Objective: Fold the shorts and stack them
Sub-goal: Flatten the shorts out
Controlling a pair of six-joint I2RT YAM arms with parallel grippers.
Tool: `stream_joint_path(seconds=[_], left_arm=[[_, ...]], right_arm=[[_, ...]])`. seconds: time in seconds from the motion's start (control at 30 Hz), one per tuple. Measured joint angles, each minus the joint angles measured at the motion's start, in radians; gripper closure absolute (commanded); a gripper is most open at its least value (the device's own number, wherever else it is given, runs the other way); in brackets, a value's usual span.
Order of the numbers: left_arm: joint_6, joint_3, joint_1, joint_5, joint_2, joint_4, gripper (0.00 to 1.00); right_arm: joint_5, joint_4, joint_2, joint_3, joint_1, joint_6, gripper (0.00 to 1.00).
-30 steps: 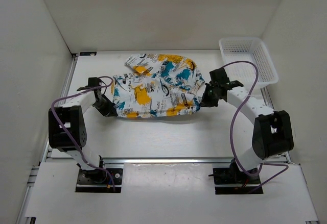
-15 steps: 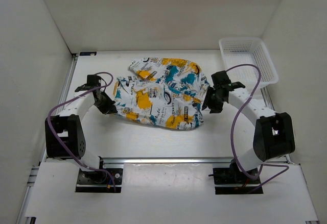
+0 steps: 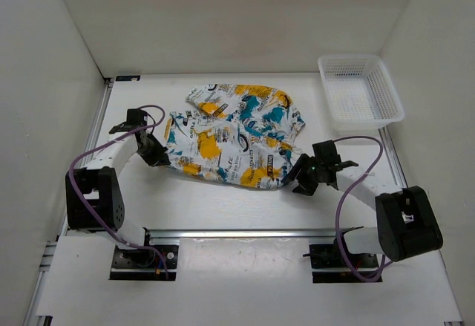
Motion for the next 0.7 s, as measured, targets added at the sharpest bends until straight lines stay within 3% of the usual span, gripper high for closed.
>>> stream_joint_path(seconds=[0.13,0.23,0.27,0.3,0.47,0.7], left_arm=[[0.000,0.000,0.000,-0.003,0.000,-0.001,0.90],[0.000,0.000,0.000,-0.005,0.000,-0.003,0.90],[0.000,0.000,0.000,-0.005,0.000,-0.005,0.90],[0.000,0.002,0.000,-0.005,0.000,-0.009,0.90],[0.000,0.100,0.000,-0.008,0.000,-0.087,0.90],[0.007,0.551,0.000,-0.030,-0.043,-0.205,0.90]], right_arm=[[-0.012,0.113,0.069,0.006,0.002,0.029,0.55],[-0.007,0.162,0.129,0.026,0.005,0.038,0.80],[-0.002,0.162,0.148,0.041,0.005,0.035,0.93],[0.008,0.154,0.164,0.061,0.005,0.029,0.99],[0.101,-0.005,0.180,0.300,0.009,-0.055,0.99],[0.197,-0.246,0.147,0.848,0.014,-0.257,0.99]])
